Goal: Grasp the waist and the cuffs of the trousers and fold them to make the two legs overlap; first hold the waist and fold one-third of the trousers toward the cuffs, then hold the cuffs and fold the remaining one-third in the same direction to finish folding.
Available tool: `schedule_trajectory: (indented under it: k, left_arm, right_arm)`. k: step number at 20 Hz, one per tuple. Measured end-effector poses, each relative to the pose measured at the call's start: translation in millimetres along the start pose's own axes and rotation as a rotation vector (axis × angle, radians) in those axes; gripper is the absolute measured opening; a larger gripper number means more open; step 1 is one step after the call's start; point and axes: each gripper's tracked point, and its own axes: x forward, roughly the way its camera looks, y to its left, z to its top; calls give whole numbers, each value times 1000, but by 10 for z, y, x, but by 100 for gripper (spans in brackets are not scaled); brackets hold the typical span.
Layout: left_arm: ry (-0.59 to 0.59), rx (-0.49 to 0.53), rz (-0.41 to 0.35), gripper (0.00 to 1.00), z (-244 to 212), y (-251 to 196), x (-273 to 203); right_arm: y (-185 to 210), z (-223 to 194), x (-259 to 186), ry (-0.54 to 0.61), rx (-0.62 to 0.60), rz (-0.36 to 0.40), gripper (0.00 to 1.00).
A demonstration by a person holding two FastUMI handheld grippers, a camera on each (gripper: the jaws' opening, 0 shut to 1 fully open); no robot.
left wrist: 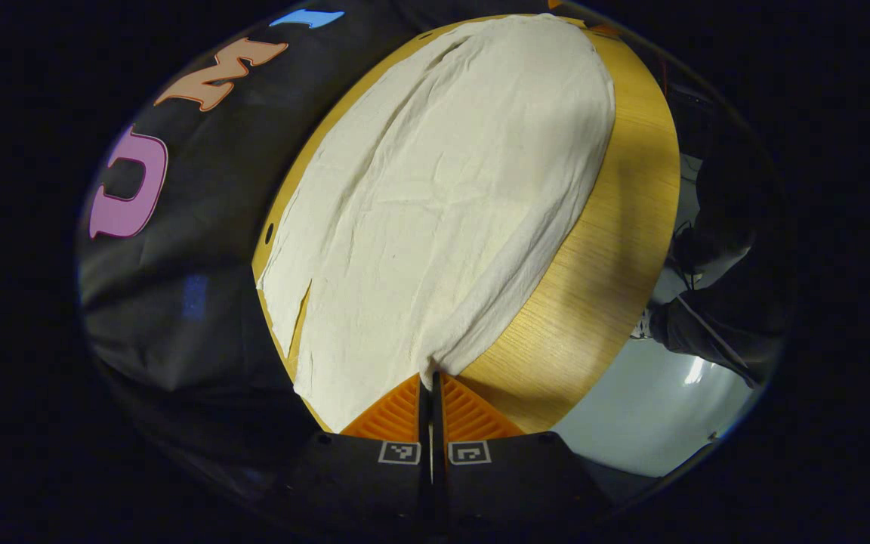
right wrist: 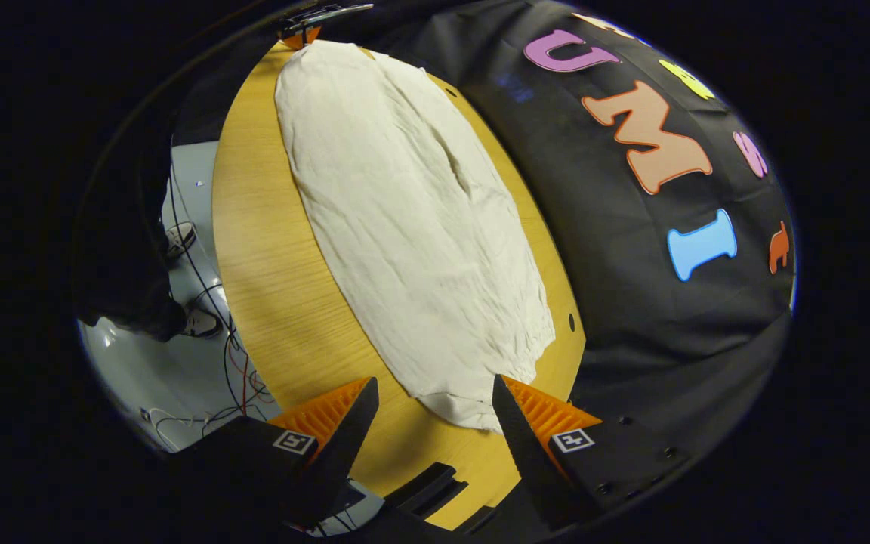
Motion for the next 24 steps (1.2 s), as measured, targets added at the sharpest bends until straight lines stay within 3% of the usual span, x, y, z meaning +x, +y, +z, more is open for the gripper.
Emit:
schedule_trajectory:
  k: [3, 6, 9, 12, 14, 16, 17, 18, 19, 20, 24]
  left_arm:
    - [1, -9, 1, 0, -4, -2, -3]
    - [2, -6, 2, 0, -3, -3, 0]
    - [4, -1, 6, 0, -7, 0, -1]
    - [9, -4, 12, 0, -7, 2, 6]
    - [9, -7, 18, 0, -2, 5, -2]
    - [10, -22, 28, 0, -3, -1, 0]
    - [12, -28, 33, 0, -9, 0, 1]
    - [13, -32, 40, 0, -11, 3, 5]
    - [16, -36, 44, 0, -4, 0, -9]
    - [18, -40, 48, 0, 6, -3, -9]
    - [30, -99, 55, 0, -12, 18, -14]
  right_arm:
    - [66, -4, 91, 6, -21, 27, 99]
    - [-12, -34, 171, 22, -30, -3, 92]
    - [-70, -62, 284, 34, -12, -25, 90]
    - [-103, -76, 379, 47, -5, -40, 80]
    - [-157, -70, 421, 63, -20, -66, 67]
    - [-104, -89, 447, 89, 7, -46, 69]
    - [-34, -112, 488, 100, 31, -28, 61]
    - [3, -110, 501, 99, 35, -24, 34]
    - [26, -111, 525, 103, 25, -20, 28]
    - [-7, -95, 506, 95, 9, -25, 17]
    - [-68, -125, 530, 83, 93, -6, 9]
